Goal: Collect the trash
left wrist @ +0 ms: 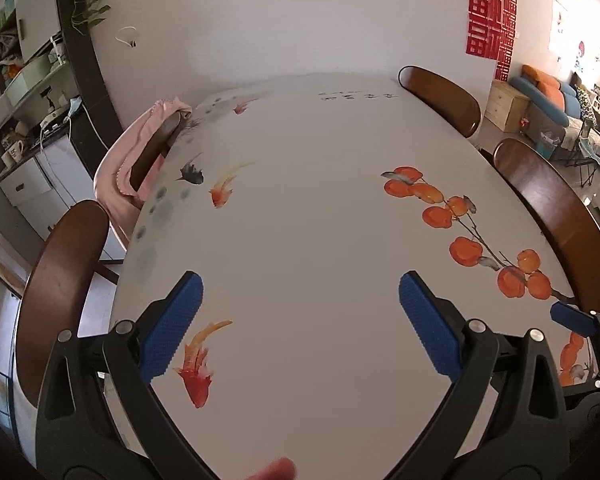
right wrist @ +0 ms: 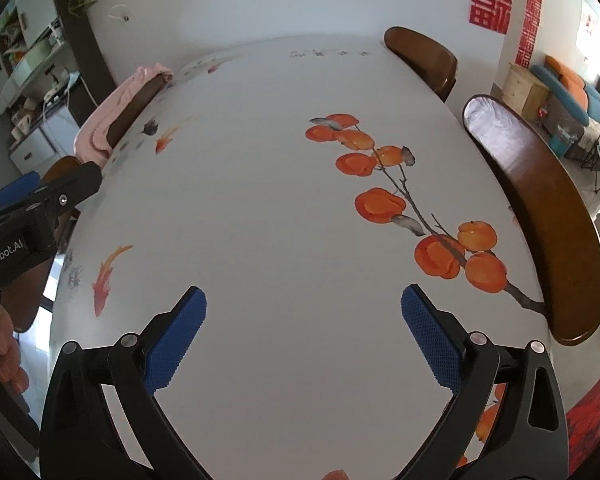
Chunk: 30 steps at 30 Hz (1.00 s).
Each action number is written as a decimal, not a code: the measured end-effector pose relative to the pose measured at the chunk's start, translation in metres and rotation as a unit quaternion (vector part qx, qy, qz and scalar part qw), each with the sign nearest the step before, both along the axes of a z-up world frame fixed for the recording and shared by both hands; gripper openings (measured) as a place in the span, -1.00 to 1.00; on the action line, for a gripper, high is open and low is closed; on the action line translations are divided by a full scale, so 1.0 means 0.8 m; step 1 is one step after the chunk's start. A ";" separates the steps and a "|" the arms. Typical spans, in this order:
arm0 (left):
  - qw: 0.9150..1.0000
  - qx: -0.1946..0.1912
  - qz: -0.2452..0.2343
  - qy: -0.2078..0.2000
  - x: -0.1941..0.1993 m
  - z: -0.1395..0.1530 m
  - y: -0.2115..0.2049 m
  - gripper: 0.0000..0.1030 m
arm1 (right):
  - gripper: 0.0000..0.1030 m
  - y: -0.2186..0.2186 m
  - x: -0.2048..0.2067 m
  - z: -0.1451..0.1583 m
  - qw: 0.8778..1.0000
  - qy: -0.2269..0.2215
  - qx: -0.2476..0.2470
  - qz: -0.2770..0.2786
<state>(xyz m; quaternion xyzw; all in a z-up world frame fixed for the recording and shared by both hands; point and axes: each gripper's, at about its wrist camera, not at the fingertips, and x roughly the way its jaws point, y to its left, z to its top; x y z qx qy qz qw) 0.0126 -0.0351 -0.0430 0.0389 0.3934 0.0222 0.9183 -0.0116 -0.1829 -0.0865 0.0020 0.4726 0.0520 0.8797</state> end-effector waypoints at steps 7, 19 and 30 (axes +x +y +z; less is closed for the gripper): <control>1.000 0.001 -0.002 0.013 0.006 -0.009 0.000 0.87 | 0.88 0.002 0.003 0.001 1.000 -0.002 -0.005 -0.001; 0.999 -0.023 0.005 0.029 0.014 -0.026 0.010 0.87 | 0.88 0.001 0.008 -0.004 1.000 0.003 -0.010 -0.006; 0.999 -0.016 0.010 0.039 0.019 -0.042 0.014 0.87 | 0.88 0.004 0.011 -0.007 1.000 0.007 -0.012 -0.004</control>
